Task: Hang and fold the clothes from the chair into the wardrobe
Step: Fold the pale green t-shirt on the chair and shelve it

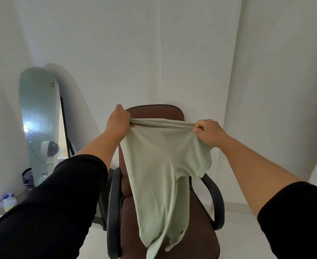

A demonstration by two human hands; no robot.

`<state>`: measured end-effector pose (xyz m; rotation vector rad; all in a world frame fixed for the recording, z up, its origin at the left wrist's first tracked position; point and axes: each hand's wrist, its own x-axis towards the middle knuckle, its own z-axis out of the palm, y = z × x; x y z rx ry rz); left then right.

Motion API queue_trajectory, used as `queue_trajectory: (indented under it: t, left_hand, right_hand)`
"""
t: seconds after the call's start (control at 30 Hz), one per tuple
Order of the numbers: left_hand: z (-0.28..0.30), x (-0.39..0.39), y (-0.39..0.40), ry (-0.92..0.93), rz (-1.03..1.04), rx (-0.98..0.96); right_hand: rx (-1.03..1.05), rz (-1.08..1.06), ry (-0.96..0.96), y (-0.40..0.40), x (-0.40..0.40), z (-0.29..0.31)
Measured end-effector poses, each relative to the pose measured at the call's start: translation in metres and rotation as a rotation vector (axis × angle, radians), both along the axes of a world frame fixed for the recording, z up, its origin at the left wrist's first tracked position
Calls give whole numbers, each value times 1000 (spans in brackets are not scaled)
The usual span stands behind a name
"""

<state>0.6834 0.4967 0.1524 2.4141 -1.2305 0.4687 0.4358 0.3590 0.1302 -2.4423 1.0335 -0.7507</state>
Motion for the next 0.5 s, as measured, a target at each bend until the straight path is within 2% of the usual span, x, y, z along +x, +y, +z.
queue_trajectory:
  t: [0.1,0.2,0.3,0.4,0.5]
  left_hand:
    - [0,6,8,-62,-78,59]
    - [3,8,14,-7,-246,127]
    - [3,-5,15,74,-334,90]
    - [2,-22,6,188,-312,-74]
    - [9,-38,-5,275,-360,-123]
  right_hand:
    - [-64,-88,87,-2,-2,-1]
    - [-59,-194,108,-2,-5,-4]
    - [155,-234,-88,5,-5,-5]
    - [450,-195,-327,14,2,0]
    - [626,-49,-386,26,12,5]
